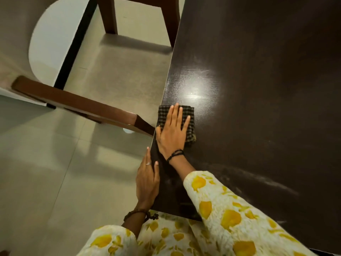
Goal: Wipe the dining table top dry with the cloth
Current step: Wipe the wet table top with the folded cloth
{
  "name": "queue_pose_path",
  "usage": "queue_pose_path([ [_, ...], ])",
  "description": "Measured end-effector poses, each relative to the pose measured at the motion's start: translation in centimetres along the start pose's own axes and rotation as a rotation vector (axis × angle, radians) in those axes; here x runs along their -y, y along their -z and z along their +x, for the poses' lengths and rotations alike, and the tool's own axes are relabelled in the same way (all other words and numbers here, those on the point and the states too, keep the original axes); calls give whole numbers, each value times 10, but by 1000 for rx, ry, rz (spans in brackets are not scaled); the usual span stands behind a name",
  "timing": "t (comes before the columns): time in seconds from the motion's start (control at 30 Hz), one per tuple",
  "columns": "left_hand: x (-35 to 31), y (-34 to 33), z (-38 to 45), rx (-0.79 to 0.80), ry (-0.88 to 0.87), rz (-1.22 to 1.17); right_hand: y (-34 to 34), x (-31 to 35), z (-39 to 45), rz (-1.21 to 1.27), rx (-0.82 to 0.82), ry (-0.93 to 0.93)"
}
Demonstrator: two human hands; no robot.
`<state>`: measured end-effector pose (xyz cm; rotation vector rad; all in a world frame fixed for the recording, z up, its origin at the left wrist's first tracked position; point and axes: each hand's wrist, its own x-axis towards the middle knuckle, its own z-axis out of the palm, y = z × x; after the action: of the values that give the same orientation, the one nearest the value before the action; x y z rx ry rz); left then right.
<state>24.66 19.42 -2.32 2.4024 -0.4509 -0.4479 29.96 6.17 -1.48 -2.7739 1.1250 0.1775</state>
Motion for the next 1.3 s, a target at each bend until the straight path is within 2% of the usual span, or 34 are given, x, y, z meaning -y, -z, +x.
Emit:
queue_pose_path([
  [0.27, 4, 0, -1, -61, 82, -230, -9, 7, -47, 71, 38, 211],
  [0.4, 2, 2, 1, -76, 94, -240, -3, -4, -41, 77, 30, 292],
  [0.63, 2, 2, 3, -67, 87, -228, 5, 6, 18, -35, 50, 200],
  [0.83, 5, 0, 1, -52, 74, -167, -6, 8, -30, 12, 27, 267],
  [0.93, 3, 0, 1, -44, 71, -137, -4, -11, -49, 48, 46, 303],
  [1.03, -3, 1, 0, -54, 51, -82, 1, -54, -52, 55, 33, 220],
  [1.2, -6, 4, -2, -62, 26, -22, 8, -150, -51, 12, -35, -36],
  [1.3, -7, 3, -2, -60, 17, -12, 12, -167, -50, -2, -19, -190],
])
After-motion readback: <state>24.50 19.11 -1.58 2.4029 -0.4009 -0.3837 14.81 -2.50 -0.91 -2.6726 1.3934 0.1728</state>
